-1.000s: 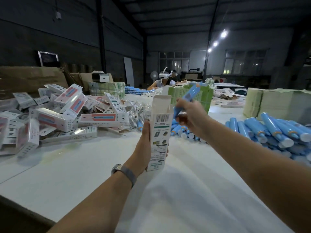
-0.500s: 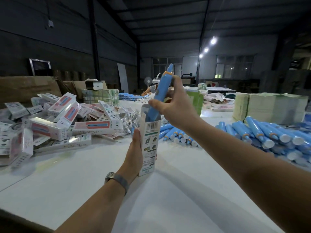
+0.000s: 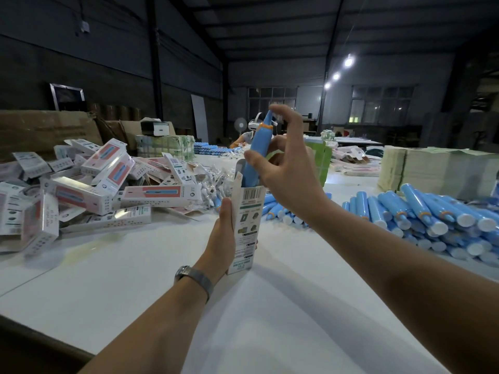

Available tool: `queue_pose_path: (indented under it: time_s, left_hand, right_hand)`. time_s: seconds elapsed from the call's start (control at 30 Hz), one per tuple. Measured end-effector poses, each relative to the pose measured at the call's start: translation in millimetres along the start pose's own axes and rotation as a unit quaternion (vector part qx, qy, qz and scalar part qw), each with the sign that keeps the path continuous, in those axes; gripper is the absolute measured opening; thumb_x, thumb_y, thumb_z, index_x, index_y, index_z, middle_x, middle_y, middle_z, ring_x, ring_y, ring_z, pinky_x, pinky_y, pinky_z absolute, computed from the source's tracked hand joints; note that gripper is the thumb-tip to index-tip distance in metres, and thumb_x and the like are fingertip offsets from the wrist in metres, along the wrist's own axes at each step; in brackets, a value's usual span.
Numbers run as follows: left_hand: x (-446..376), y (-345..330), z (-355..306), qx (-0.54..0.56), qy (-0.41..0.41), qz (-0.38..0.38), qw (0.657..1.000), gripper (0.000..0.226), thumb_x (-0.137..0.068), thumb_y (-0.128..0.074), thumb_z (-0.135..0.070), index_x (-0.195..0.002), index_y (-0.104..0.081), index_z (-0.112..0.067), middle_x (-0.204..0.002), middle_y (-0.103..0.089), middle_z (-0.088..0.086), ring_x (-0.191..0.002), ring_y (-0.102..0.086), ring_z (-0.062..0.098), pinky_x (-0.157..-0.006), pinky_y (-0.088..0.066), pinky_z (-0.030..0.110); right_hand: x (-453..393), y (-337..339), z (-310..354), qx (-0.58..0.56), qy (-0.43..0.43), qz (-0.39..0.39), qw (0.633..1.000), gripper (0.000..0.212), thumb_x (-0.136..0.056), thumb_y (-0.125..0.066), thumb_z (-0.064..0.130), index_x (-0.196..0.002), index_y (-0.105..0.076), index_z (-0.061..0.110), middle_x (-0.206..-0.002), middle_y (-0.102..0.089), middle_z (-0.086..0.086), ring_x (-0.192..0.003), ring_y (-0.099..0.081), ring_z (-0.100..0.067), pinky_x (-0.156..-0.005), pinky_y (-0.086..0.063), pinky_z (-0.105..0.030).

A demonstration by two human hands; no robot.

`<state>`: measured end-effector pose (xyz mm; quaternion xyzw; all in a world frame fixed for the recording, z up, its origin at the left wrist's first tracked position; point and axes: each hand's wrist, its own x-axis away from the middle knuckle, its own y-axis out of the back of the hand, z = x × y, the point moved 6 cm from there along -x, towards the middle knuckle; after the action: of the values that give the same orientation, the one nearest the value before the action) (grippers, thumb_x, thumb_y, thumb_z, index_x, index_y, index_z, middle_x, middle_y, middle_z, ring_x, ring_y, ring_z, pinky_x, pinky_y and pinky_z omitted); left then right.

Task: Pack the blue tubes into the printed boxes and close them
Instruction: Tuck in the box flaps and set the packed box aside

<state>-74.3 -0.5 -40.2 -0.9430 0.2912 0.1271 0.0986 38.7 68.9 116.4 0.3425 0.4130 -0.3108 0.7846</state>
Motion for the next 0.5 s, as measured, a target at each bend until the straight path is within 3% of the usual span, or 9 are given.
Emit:
queue_pose_path:
  time_s: [0.07, 0.17, 0.27, 0.37, 0.43, 0.5]
  left_hand:
    - [-1.2, 1.0, 1.4, 0.004, 0.005, 0.002, 1.0, 0.097, -0.067, -0.022, -0.089, -0.127, -0.063, -0.025, -0.081, -0.074, -0.005, -0.067, -0.072, 0.014, -0.053, -0.054, 0.024]
    - [-1.6, 1.4, 2.5, 0.016, 0.009, 0.003, 1.0, 0.099, -0.066, -0.025, -0.092, -0.12, -0.067, -0.02, -0.076, -0.074, -0.002, -0.063, -0.071, 0.016, -0.052, -0.054, 0.027]
    - [-1.7, 1.3, 0.5, 0.025, -0.006, 0.001, 1.0, 0.088, -0.073, -0.023, -0.086, -0.101, -0.07, -0.018, -0.068, -0.073, 0.003, -0.056, -0.069, 0.019, -0.049, -0.053, 0.027]
    - [-3.3, 3.5, -1.3, 0.038, -0.013, -0.004, 0.999, 0.088, -0.073, -0.023, -0.084, -0.109, -0.069, -0.018, -0.072, -0.074, 0.002, -0.057, -0.069, 0.019, -0.05, -0.053, 0.027]
    - [-4.8, 8.2, -2.0, 0.041, -0.017, -0.017, 0.999, 0.085, -0.072, -0.024, -0.083, -0.117, -0.068, -0.025, -0.082, -0.076, 0.0, -0.061, -0.071, 0.018, -0.052, -0.055, 0.027]
    - [-4.9, 14.0, -3.6, 0.019, -0.032, -0.04, 0.999, 0.069, -0.079, -0.02, -0.082, -0.114, -0.066, -0.045, -0.099, -0.075, -0.009, -0.075, -0.073, 0.01, -0.058, -0.056, 0.025]
  right_hand:
    - [1.9, -2.2, -0.3, 0.016, 0.004, -0.002, 1.0, 0.052, -0.087, -0.075, 0.025, -0.127, -0.043, 0.026, -0.083, -0.066, 0.002, -0.068, -0.066, -0.013, -0.062, -0.059, -0.039]
    - [9.3, -11.8, 0.0, 0.077, 0.026, 0.031, 0.996, 0.011, -0.091, -0.069, 0.025, -0.094, -0.061, 0.019, -0.092, -0.058, 0.009, -0.084, -0.058, -0.012, -0.081, -0.054, -0.039]
    - [25.0, -24.3, -11.2, 0.142, 0.052, 0.075, 0.986, 0.022, -0.096, -0.062, 0.026, -0.088, -0.072, 0.008, -0.11, -0.047, 0.007, -0.106, -0.047, -0.02, -0.092, -0.039, -0.035]
    - [29.9, -17.7, -21.0, 0.083, 0.044, 0.016, 0.995, 0.019, -0.096, -0.057, 0.024, -0.099, -0.071, 0.012, -0.116, -0.045, 0.007, -0.112, -0.046, -0.018, -0.093, -0.039, -0.031]
    - [27.4, -15.3, -40.4, 0.024, -0.021, -0.029, 0.999, 0.016, -0.095, -0.054, 0.022, -0.105, -0.066, 0.018, -0.113, -0.047, 0.007, -0.108, -0.051, -0.016, -0.092, -0.044, -0.032]
    - [28.0, -25.7, -66.1, 0.021, -0.101, 0.007, 0.995, 0.017, -0.095, -0.054, 0.016, -0.108, -0.064, 0.02, -0.111, -0.052, 0.004, -0.1, -0.056, -0.016, -0.089, -0.047, -0.034]
